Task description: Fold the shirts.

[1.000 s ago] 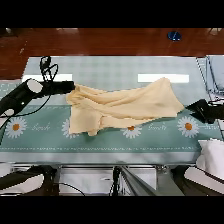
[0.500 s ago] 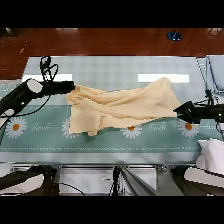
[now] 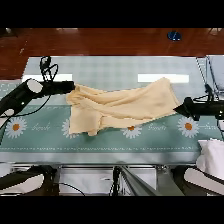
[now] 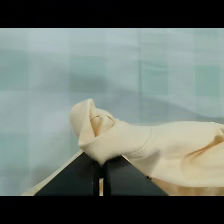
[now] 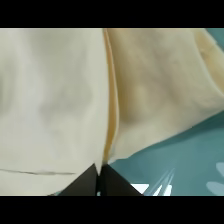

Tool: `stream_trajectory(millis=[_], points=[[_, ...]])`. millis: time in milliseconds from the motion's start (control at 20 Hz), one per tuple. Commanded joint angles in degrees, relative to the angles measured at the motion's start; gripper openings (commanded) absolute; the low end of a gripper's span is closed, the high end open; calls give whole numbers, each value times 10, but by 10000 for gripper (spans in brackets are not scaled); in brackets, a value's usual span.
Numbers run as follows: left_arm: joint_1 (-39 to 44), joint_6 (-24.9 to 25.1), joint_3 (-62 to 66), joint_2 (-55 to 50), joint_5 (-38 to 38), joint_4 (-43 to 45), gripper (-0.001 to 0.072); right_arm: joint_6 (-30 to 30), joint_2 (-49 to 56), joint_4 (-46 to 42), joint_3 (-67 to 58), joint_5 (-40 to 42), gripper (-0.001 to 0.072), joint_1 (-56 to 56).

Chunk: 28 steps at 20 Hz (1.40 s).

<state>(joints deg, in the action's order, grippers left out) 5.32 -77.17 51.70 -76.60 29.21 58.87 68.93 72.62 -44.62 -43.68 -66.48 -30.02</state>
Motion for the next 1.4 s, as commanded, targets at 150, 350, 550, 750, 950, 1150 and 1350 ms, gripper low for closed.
stream_trajectory(millis=[150, 350, 550, 750, 950, 1150, 1350], points=[[-8, 0, 10, 1, 29, 2, 239, -5, -107, 36, -1, -17, 21, -13], [-72, 1, 52, 2, 157, 18, 422, -5, -107, 29, 0, -15, 21, -13], [-181, 66, 55, -7, 263, 14, 423, -7, -107, 16, 0, -15, 21, -13], [-228, 108, 55, -64, 379, -62, 560, -7, -107, 4, 0, -8, 21, -13], [-212, 120, 55, -111, 388, -123, 627, -7, -107, 4, 0, -11, 21, -13], [-181, 120, 55, -142, 368, -124, 628, -7, -107, 4, 0, -11, 21, -13], [-155, 111, 56, -148, 297, -127, 628, -6, -107, 10, 0, -16, 21, -13]])
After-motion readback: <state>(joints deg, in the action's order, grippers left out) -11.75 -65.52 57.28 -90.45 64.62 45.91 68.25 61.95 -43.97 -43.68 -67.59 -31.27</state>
